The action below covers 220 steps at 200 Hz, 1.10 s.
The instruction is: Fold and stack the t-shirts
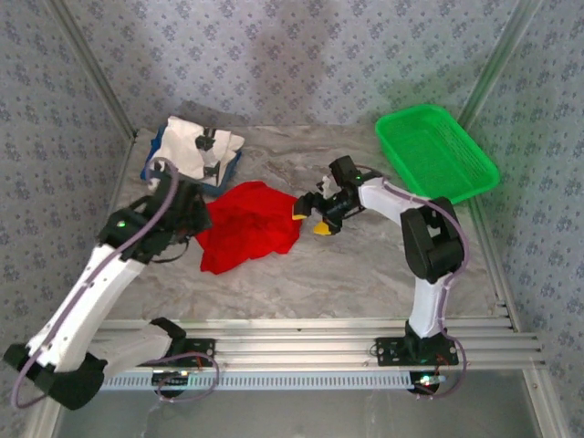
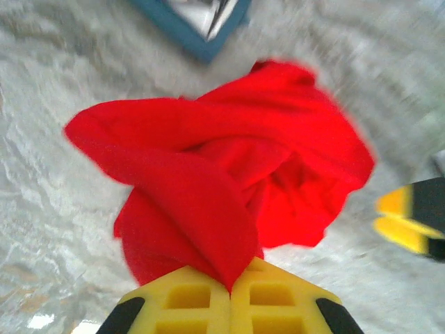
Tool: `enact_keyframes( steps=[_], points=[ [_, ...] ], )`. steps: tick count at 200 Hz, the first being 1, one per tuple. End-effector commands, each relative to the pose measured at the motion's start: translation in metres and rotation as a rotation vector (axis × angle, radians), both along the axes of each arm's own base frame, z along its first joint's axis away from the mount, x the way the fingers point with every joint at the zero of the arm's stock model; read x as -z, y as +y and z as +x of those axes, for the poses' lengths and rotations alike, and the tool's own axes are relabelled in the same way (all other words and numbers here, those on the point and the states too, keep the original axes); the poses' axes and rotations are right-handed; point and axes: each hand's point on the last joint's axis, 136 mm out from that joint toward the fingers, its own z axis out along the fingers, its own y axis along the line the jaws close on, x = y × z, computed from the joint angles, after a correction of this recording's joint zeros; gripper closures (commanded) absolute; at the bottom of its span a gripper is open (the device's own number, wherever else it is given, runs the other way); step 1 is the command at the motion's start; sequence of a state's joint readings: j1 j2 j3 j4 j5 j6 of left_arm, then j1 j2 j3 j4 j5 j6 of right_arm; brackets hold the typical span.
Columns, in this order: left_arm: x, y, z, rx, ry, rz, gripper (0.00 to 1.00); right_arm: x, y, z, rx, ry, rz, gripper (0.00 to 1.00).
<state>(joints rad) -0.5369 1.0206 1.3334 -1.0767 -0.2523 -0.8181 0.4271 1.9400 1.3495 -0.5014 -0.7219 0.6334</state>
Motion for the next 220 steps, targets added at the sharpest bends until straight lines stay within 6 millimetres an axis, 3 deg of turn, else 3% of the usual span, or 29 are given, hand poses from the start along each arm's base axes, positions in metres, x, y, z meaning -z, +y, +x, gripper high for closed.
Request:
enact_keyframes(
  steps=[1, 21, 64, 100, 107, 127, 136, 157, 185, 220],
  points=[
    [-0.019, 0.008, -0.006, 0.061, -0.015, 0.016, 1.00, -0.003, 0.016, 0.036, 0.066, -0.046, 0.014, 0.12],
    [-0.030, 0.017, -0.002, 0.049, -0.044, 0.010, 1.00, 0.007, 0.032, 0.046, 0.064, -0.029, 0.011, 0.13],
    [-0.036, 0.016, 0.004, 0.085, -0.075, -0.025, 1.00, 0.014, 0.070, 0.055, 0.066, -0.014, 0.068, 0.14],
    [-0.042, 0.017, 0.011, 0.101, -0.103, -0.057, 1.00, 0.037, 0.097, 0.046, 0.029, 0.032, 0.034, 0.20],
    [-0.044, 0.015, 0.014, 0.109, -0.113, -0.064, 1.00, 0.041, 0.103, 0.046, 0.027, 0.036, 0.036, 0.28],
    [-0.053, 0.013, 0.019, 0.132, -0.148, -0.069, 1.00, 0.043, 0.112, 0.054, 0.045, 0.039, 0.059, 0.85],
    [-0.057, 0.012, 0.021, 0.145, -0.164, -0.072, 1.00, 0.031, 0.110, 0.064, 0.062, 0.003, 0.076, 1.00],
    [-0.070, 0.016, 0.024, 0.148, -0.203, -0.073, 1.00, -0.030, 0.091, 0.085, 0.069, -0.161, 0.106, 1.00],
    [-0.081, 0.018, 0.029, 0.156, -0.244, -0.118, 1.00, -0.109, 0.036, 0.100, 0.105, -0.330, 0.091, 1.00],
    [-0.093, 0.005, 0.038, 0.200, -0.305, -0.236, 1.00, -0.191, -0.041, 0.099, 0.190, -0.488, 0.014, 1.00]
  ],
)
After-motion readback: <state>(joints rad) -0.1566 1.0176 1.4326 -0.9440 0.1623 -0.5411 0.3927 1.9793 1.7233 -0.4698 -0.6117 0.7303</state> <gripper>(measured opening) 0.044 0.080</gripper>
